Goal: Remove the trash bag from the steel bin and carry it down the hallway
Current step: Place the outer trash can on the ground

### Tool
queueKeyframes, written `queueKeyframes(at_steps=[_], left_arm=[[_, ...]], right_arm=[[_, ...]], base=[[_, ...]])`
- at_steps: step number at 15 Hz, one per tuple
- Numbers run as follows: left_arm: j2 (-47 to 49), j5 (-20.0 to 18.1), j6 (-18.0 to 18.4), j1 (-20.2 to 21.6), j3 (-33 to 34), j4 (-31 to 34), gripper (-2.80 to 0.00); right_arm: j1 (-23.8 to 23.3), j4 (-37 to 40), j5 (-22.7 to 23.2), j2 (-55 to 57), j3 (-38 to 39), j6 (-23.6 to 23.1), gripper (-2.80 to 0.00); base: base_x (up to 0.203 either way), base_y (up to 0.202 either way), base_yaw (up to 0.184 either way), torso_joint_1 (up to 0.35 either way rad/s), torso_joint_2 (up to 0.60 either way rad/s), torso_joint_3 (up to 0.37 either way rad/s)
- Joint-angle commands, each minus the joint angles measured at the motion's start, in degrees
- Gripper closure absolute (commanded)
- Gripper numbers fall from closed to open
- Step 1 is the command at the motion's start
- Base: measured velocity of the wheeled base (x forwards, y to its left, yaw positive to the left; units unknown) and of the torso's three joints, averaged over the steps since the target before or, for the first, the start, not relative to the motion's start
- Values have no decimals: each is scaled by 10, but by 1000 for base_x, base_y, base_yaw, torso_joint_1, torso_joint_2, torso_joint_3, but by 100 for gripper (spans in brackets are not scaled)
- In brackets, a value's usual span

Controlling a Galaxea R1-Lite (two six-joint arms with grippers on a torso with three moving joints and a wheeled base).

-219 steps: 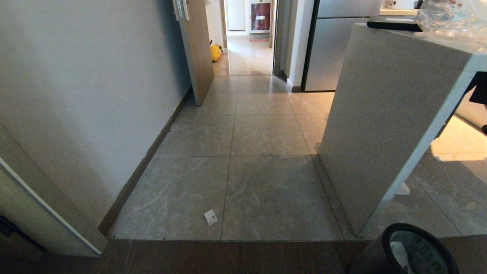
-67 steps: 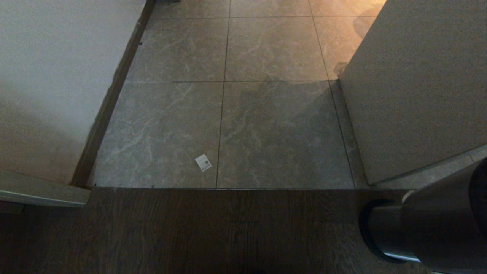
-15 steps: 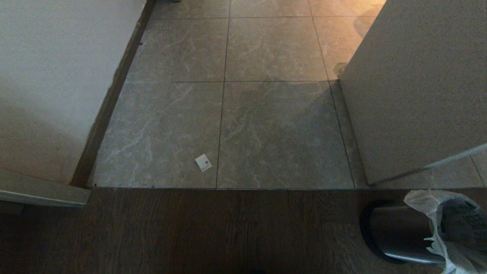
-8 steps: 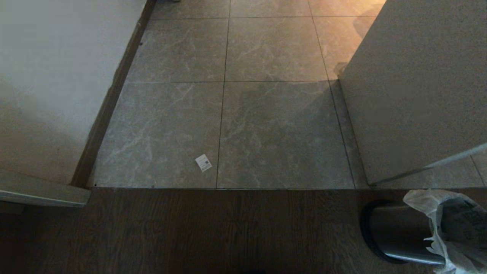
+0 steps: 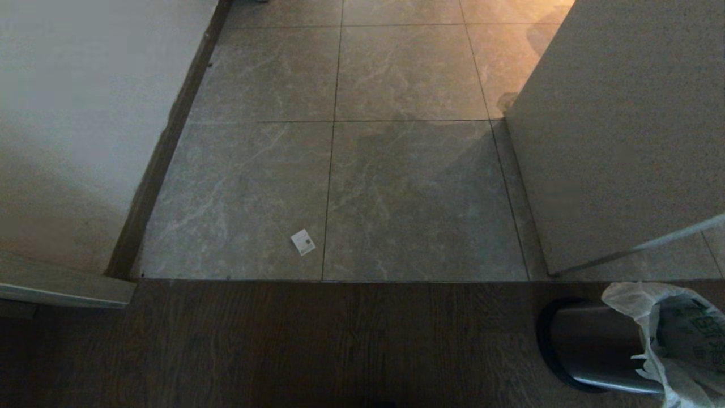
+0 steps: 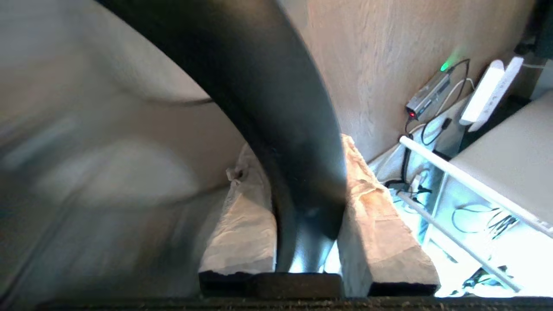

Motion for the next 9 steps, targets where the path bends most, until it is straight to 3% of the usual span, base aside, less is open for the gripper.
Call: queueKeyframes(at_steps=[1, 4, 7, 9], left_arm=[[0, 0, 0, 0, 0, 0, 0], [0, 0, 0, 0, 0, 1, 0], [0, 0, 0, 0, 0, 0, 0], [0, 0, 0, 0, 0, 0, 0]], right_arm=[[-7, 11, 4, 1, 2, -11, 0], [-14, 6, 56, 31, -4, -7, 0], [-15, -9, 126, 72, -6, 45, 0], [-14, -59, 147, 112, -10, 70, 0]], base=[[0, 0, 0, 0, 0, 0], [0, 0, 0, 0, 0, 0], [0, 0, 0, 0, 0, 0], [0, 0, 0, 0, 0, 0]])
